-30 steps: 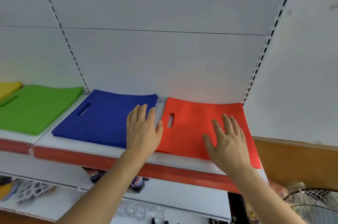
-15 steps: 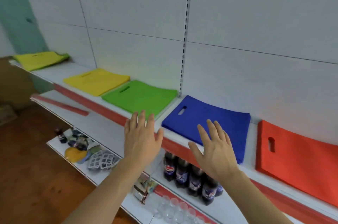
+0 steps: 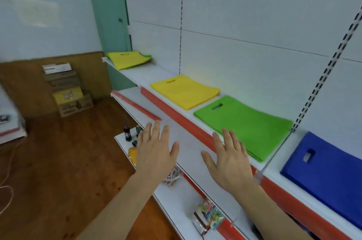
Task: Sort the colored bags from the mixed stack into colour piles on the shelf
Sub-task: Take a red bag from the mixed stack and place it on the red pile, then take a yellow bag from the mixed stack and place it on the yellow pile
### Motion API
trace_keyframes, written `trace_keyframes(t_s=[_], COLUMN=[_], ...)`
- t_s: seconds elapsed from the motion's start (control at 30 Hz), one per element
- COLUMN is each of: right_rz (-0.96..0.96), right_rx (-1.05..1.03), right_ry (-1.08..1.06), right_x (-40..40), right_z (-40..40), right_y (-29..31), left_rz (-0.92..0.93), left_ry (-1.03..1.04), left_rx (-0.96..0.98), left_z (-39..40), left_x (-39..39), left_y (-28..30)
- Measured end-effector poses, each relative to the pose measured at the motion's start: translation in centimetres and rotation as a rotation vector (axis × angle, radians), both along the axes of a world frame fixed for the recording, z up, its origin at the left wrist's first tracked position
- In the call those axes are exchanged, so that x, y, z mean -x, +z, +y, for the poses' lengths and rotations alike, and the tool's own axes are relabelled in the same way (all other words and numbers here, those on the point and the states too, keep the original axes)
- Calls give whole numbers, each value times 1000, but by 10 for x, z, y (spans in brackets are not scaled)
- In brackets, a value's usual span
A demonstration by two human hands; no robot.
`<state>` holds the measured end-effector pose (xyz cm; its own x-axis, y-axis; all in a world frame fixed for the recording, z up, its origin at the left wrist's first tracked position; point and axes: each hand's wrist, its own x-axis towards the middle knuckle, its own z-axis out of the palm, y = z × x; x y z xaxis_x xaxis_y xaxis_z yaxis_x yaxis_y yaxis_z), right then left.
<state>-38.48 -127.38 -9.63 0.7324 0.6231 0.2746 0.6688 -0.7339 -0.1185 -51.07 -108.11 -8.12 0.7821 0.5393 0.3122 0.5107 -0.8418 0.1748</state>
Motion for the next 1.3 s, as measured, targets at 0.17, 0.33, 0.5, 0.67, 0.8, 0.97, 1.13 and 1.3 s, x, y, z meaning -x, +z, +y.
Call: trace_keyframes(t_s=[0.17,0.33,0.5,0.67,0.8,0.97,1.13,1.3], right_rz=[3,26,24,-12,-34,-45,-26,-13], right_rx=[-21,-62,-19,11,19,-14,7,-14], right_ry=[71,161,231,256,231,172,113,67], right_x=[-38,-76,-94,-111,-123,-132,-155,-193], right_z=[100,203,298,398,481,574,643,714], right_y=[-2,10,14,17,17,22,13,8], left_rz=[23,-8,-2,-29,-50,-43,-49,-28], left_ry=[84,154,242,280,263,209,155,74], left_rx=[-9,-38,-34,-11,-5,-21,-4,4], left_z=[85,172,254,348,432,527,607,678], left_x=[-22,-43,-51,-60,-74,-89,-118,-163], left_y=[-1,11,11,5,2,12,15,4])
